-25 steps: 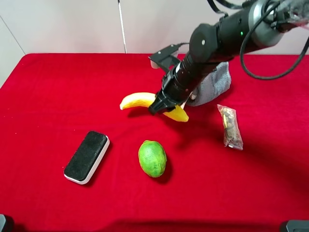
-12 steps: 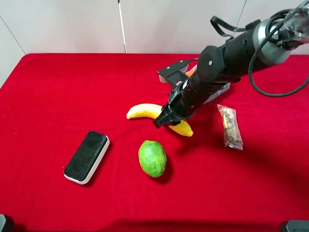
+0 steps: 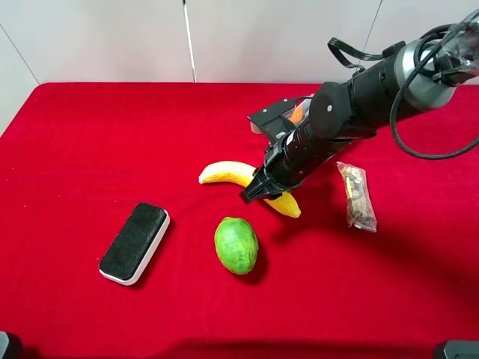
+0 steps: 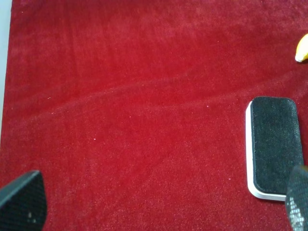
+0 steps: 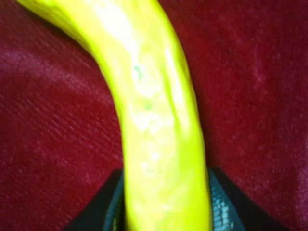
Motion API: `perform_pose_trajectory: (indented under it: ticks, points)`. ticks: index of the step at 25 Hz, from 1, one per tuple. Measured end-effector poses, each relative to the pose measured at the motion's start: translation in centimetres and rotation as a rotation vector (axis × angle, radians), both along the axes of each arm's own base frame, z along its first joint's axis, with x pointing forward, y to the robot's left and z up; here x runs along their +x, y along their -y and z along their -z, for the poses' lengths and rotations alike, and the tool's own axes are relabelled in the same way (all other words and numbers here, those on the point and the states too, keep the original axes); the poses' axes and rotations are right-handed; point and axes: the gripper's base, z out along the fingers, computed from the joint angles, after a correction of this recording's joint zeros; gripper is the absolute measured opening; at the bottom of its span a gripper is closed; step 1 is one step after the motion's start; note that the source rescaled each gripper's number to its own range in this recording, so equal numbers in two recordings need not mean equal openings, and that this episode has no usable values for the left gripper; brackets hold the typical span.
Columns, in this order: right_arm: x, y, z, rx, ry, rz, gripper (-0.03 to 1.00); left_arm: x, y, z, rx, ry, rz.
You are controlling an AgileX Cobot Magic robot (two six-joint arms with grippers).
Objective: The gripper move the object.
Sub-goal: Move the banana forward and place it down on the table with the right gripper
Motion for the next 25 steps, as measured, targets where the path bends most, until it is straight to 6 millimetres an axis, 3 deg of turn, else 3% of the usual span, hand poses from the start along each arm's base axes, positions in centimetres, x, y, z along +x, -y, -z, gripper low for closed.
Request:
perform_pose_trajectory:
  ticks: [25]
  points:
    - [-0.04,-0.03,0.00,0.010,-0.010,0.019,0.03,0.00,0.00,0.00,0.000,0.000,0.000]
